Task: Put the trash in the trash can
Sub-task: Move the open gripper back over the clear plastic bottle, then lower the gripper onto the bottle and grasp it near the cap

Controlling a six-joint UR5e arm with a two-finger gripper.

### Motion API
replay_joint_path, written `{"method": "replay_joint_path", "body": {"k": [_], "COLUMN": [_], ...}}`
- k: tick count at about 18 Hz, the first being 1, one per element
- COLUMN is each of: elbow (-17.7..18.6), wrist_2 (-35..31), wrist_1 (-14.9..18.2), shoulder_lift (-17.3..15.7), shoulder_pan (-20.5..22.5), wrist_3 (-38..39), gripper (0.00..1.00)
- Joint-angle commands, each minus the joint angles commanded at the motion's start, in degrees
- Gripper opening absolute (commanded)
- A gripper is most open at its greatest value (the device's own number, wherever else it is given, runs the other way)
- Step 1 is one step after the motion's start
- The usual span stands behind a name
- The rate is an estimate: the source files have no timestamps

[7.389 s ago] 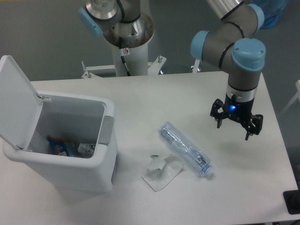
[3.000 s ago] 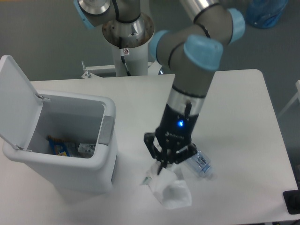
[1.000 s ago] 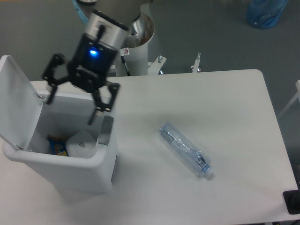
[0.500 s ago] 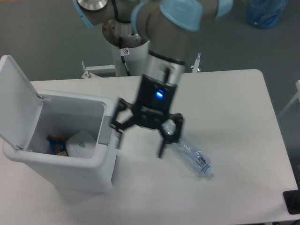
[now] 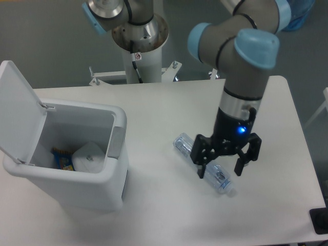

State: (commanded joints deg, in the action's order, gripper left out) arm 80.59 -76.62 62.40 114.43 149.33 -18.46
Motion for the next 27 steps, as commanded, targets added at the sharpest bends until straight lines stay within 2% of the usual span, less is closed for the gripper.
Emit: {"method": "replay_joint_path", "body": {"k": [5,8,13,27], "elbow": [0.44,0.44,0.0,1.32], "wrist_2": [-5.02,-10.37,-15.21,-17.51], "wrist_1": [1.68,1.76,1.41,3.0], "shoulder_lift": [2.55,4.92,9.4,13.19], "shoulder_pan": [-0.7,-1.14,-1.93,-3.87], "wrist_3": [0.09,0.96,4.48,7.64], "gripper": [1.0,1.0,1.0,1.0]}}
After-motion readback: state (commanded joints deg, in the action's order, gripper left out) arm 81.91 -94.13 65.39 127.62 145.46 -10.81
